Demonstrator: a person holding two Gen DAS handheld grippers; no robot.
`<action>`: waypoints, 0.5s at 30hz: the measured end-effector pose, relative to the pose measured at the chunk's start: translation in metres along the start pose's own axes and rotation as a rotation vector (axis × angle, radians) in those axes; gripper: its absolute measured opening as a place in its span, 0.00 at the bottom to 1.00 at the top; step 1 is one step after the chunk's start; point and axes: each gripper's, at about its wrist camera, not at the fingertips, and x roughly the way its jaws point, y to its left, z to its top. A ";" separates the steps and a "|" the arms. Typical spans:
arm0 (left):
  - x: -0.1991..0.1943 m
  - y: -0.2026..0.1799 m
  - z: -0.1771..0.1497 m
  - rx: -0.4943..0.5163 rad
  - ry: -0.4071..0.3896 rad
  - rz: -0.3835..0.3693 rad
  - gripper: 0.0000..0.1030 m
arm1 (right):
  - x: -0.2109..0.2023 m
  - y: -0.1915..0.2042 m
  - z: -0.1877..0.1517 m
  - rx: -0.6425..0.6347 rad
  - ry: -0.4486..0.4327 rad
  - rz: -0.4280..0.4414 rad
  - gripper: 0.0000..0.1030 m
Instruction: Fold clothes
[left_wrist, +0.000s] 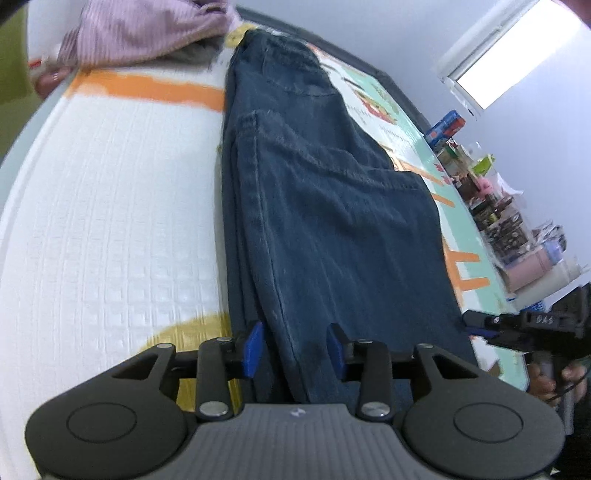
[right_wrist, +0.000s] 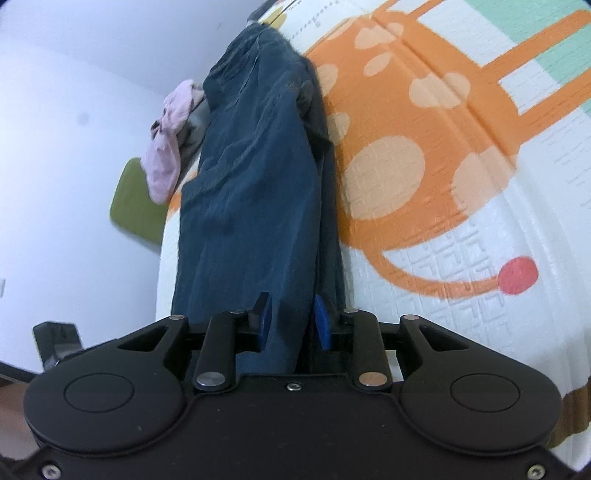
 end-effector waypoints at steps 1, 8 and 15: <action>0.001 -0.002 0.000 0.017 -0.010 0.015 0.39 | 0.000 0.003 0.000 0.003 -0.024 -0.017 0.25; 0.000 -0.022 -0.007 0.114 -0.054 0.012 0.39 | 0.009 0.058 0.006 -0.121 -0.113 -0.010 0.25; 0.000 -0.042 -0.018 0.209 -0.080 0.000 0.42 | 0.058 0.133 0.009 -0.265 0.062 0.110 0.25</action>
